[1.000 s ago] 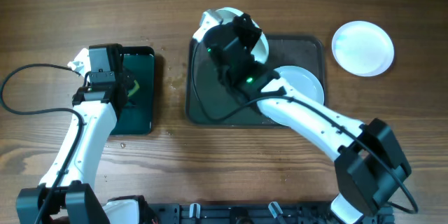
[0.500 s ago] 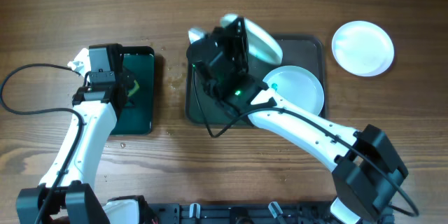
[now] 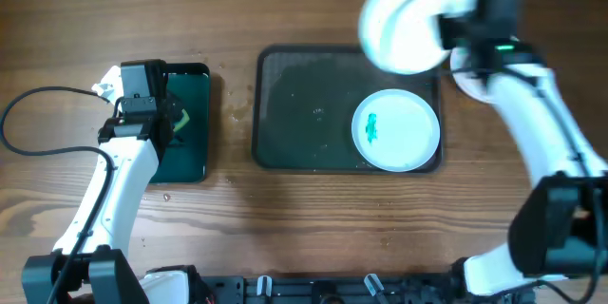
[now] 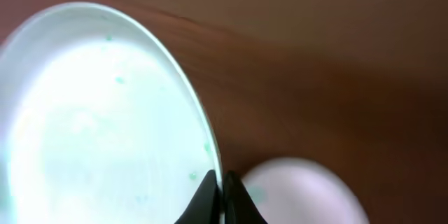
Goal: Clean dirty plates on tray and stack at the side
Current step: 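Lift the scrubbed plate with right gripper and stack it on the side plate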
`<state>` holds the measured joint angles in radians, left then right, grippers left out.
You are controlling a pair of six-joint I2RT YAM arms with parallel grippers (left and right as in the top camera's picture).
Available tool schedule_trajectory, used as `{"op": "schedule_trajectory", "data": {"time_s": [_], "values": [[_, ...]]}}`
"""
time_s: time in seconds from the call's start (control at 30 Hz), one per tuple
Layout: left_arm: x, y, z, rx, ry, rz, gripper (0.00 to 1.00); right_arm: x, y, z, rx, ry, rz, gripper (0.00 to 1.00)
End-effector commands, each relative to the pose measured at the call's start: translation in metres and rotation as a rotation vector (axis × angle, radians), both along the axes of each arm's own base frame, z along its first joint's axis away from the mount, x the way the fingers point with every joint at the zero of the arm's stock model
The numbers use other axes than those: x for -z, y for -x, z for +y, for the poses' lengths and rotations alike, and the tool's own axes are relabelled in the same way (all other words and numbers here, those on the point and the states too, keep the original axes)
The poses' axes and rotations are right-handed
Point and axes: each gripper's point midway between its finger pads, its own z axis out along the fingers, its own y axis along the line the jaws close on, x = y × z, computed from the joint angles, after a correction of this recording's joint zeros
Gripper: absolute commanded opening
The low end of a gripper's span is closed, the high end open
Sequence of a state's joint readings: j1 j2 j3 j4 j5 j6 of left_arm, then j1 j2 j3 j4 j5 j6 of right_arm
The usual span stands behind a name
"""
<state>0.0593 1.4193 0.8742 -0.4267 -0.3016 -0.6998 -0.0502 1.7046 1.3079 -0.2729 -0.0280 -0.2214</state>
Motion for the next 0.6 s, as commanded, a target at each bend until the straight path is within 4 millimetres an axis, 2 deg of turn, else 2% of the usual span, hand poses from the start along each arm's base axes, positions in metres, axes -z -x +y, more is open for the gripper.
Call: {"op": "schedule_trajectory", "data": {"time_s": [0.0,0.03,0.13,0.17,0.27,0.37,0.4,0.43,0.47,0.5,0.57], "values": [[-0.003,0.001,0.002,0.003,-0.008,-0.006,0.04,0.029,0.014,-0.075,0.236,-0.496,0.071,0.04],[-0.003,0.001,0.002,0.003,-0.008,-0.006,0.04,0.044,0.023,-0.107,0.339,-0.536,0.094,0.04],[-0.003,0.001,0.002,0.003,-0.008,-0.006,0.04,0.076,0.043,-0.158,0.472,-0.571,0.145,0.04],[-0.003,0.001,0.002,0.003,-0.008,-0.006,0.04,0.094,0.052,-0.177,0.524,-0.584,0.171,0.04],[-0.003,0.001,0.002,0.003,-0.008,-0.006,0.04,0.12,0.065,-0.197,0.638,-0.596,0.218,0.04],[-0.003,0.001,0.002,0.003,-0.008,-0.006,0.04,0.133,0.066,-0.199,0.65,-0.588,0.239,0.05],[-0.003,0.001,0.002,0.003,-0.008,-0.006,0.04,0.136,0.065,-0.197,0.648,-0.589,0.246,0.11],[-0.003,0.001,0.002,0.003,-0.008,-0.006,0.04,0.137,0.065,-0.195,0.641,-0.594,0.251,0.26],[-0.003,0.001,0.002,0.003,-0.008,-0.006,0.04,0.136,0.063,-0.188,0.614,-0.616,0.254,0.46],[-0.003,0.001,0.002,0.003,-0.008,-0.006,0.04,0.134,0.061,-0.181,0.573,-0.641,0.255,0.54],[-0.003,0.001,0.002,0.003,-0.008,-0.006,0.04,0.124,0.054,-0.157,0.452,-0.748,0.25,0.62]]}}
